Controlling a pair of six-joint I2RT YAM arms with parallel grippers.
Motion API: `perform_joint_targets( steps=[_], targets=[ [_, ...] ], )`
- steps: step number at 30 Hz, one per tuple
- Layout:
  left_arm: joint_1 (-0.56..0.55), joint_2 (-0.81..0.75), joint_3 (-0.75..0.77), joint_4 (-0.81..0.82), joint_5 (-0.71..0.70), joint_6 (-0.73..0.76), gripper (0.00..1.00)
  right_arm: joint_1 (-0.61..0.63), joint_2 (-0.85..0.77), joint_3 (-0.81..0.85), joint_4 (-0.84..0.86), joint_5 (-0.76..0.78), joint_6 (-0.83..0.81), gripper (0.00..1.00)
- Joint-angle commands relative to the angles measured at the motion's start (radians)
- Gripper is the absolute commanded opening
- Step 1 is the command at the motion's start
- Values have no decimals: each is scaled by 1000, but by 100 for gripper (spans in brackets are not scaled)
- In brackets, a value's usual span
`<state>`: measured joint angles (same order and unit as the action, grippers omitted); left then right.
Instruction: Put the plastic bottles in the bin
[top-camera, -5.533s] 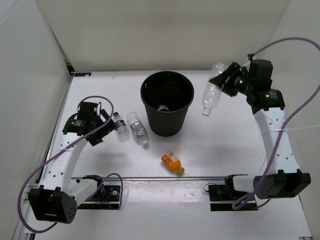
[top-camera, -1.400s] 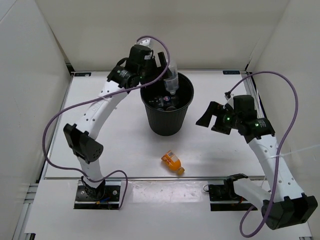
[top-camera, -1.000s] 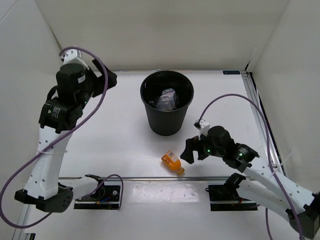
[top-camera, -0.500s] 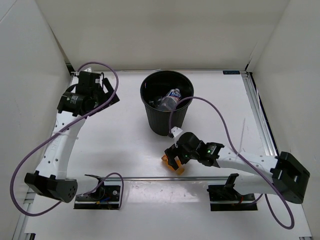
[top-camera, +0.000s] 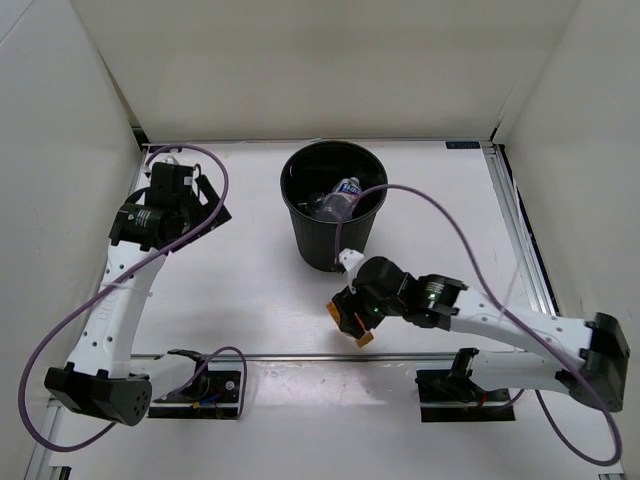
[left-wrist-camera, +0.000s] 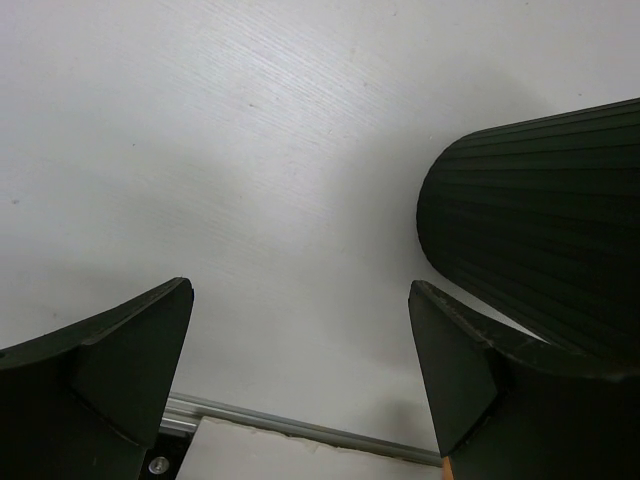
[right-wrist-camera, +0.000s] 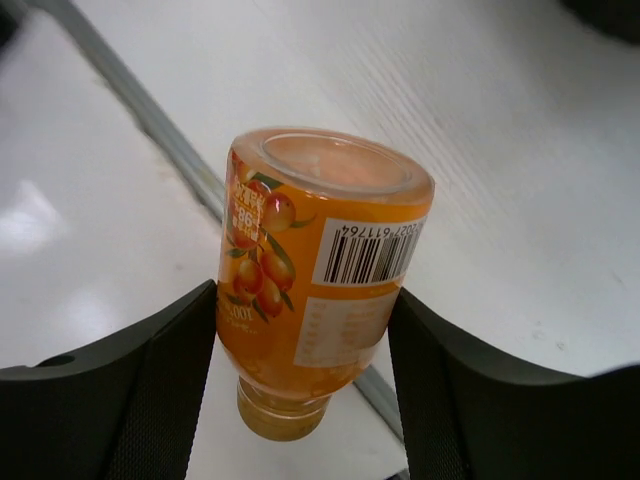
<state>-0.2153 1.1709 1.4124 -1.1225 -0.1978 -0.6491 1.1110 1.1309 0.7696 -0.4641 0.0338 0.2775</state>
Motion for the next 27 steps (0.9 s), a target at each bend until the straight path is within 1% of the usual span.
perform_joint_targets(
  steps=[1, 2, 3, 4, 5, 6, 7, 8, 9, 10, 11, 12, 13, 14, 15, 16, 18, 19, 20, 22, 23, 24, 27],
  targets=[
    [10, -50, -24, 7, -3, -24, 100, 35, -112, 185, -172, 55, 29, 22],
    [10, -50, -38, 7, -3, -24, 100, 47, -141, 233, -233, 81, 29, 20],
    [10, -50, -38, 7, -3, -24, 100, 56, -154, 285, -258, 106, 29, 18],
    [19, -59, -38, 7, -3, -24, 100, 56, -163, 410, -287, 145, 41, 16],
    [19, -59, -47, 16, -3, -24, 100, 56, -163, 474, -315, 194, 42, 16],
    [19, -59, -47, 16, -3, -24, 100, 56, -163, 540, -315, 313, 42, 16],
    [19, -59, -47, 16, -3, -24, 100, 56, -128, 601, -315, 374, 42, 16],
    [19, -59, -47, 16, -3, -24, 100, 21, -99, 726, -315, 420, 19, 16],
    [19, -59, -47, 16, -3, -24, 100, -17, -17, 793, -315, 466, -47, 16],
    [19, -59, -47, 16, -3, -24, 100, -17, 31, 857, -315, 466, -79, 19],
    [19, -48, -47, 16, -3, -24, 100, -57, 80, 976, -315, 466, -105, 22],
    [19, -48, -47, 16, -3, -24, 100, -77, 174, 1026, -315, 466, -127, 25],
    [19, -39, -47, 26, -3, -33, 100, -117, 219, 1071, -315, 451, -147, 32],
    [19, -39, -56, 26, 7, -34, 100, -134, 265, 1115, -324, 433, -162, 35],
    [19, -28, -56, 26, 8, -34, 100, -146, 344, 1192, -324, 423, -179, 36],
    [19, -28, -56, 26, 8, -34, 100, -172, 380, 1223, -324, 411, -179, 36],
    [19, -28, -46, 26, 8, -34, 100, -197, 464, 1283, -337, 391, -179, 40],
    [19, -28, -46, 17, 8, -34, 100, -218, 484, 1325, -353, 377, -170, 46],
    [19, -28, -46, 16, -5, -34, 100, -218, 500, 1339, -364, 367, -170, 58],
    [19, -28, -46, 7, -5, -24, 100, -218, 509, 1340, -386, 377, -124, 76],
    [19, -28, -46, 7, -15, -24, 100, -218, 498, 1315, -395, 377, -113, 94],
    [19, -28, -46, -5, -15, -24, 100, -218, 465, 1298, -395, 389, -101, 100],
    [30, -37, -46, -16, -25, -24, 100, -230, 370, 1260, -386, 472, -42, 100]
  ],
)
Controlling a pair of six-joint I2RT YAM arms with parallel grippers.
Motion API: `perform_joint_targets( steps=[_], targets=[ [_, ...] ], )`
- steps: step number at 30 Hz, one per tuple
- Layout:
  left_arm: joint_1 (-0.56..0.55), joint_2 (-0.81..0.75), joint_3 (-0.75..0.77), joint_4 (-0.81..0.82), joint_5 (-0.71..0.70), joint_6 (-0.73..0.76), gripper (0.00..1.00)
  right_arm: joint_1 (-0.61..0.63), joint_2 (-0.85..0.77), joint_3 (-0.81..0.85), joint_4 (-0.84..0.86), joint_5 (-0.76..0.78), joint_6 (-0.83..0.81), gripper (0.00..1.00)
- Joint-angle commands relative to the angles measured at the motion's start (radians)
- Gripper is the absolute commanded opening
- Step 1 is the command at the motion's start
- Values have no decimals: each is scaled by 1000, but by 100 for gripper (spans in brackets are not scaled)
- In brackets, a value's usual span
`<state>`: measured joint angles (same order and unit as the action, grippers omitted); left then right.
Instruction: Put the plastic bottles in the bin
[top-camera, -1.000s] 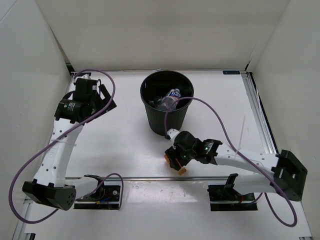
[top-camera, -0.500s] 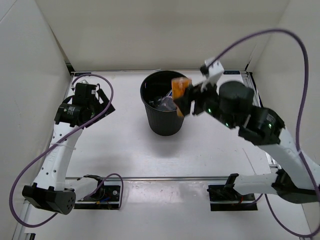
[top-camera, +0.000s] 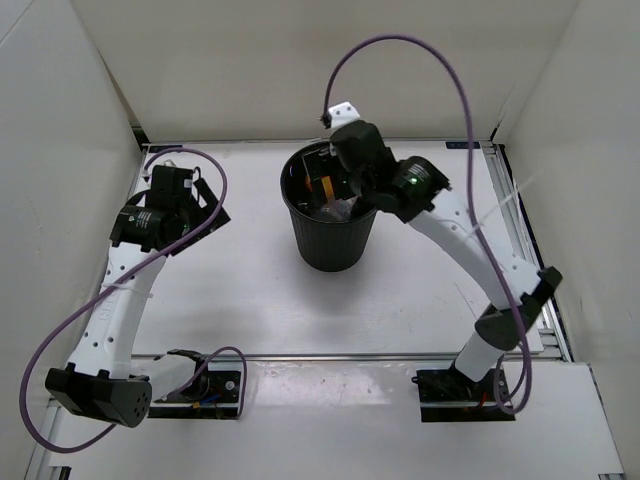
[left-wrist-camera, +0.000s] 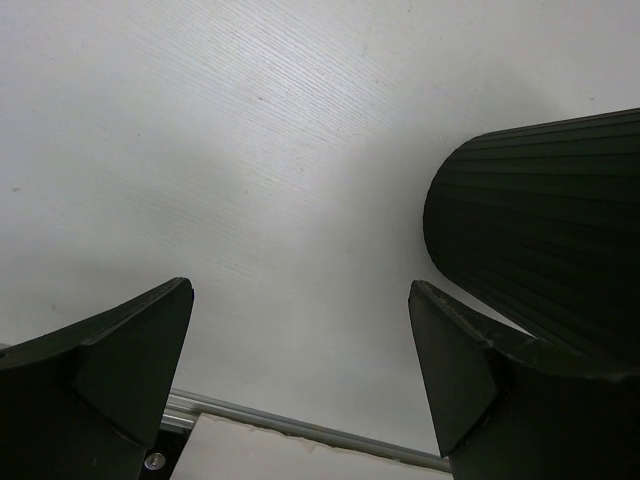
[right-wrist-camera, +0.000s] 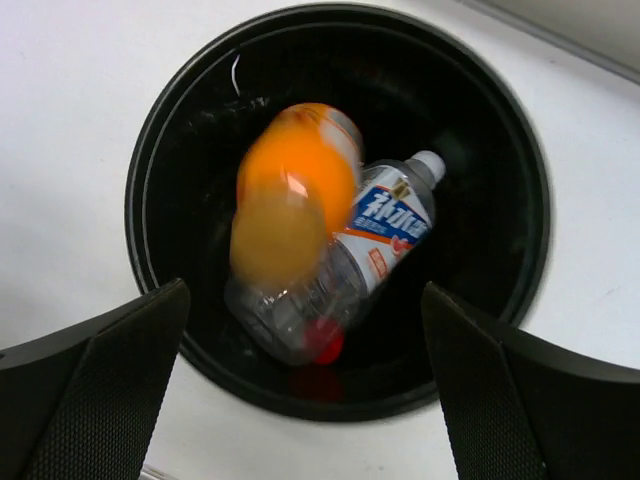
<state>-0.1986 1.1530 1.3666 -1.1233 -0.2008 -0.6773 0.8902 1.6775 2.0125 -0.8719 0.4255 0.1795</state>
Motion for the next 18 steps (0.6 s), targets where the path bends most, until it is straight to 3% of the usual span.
perform_joint_targets(
  steps=[1, 3, 7, 9, 11, 12, 15, 18],
  targets=[
    [13, -41, -14, -15, -22, 4, 100, -26, -206, 17, 22, 67, 78, 100],
    [22, -61, -38, -1, -31, 4, 100, -146, -277, 17, 1, -98, 149, 100],
    [33, -87, -106, 17, -31, -5, 100, -345, -291, 51, -237, -296, 256, 100],
    [33, -87, -126, 17, -31, -16, 100, -451, -304, 0, -295, -396, 267, 100],
    [33, -98, -159, 17, -55, -48, 100, -563, -320, -114, -308, -655, 227, 100],
    [33, -98, -170, 17, -67, -48, 100, -592, -332, -148, -308, -712, 227, 100],
    [33, -133, -218, 54, -98, -59, 100, -675, -358, -227, -317, -833, 232, 100],
    [33, -160, -231, 86, -165, -70, 100, -700, -432, -296, -237, -824, 212, 100]
  ],
)
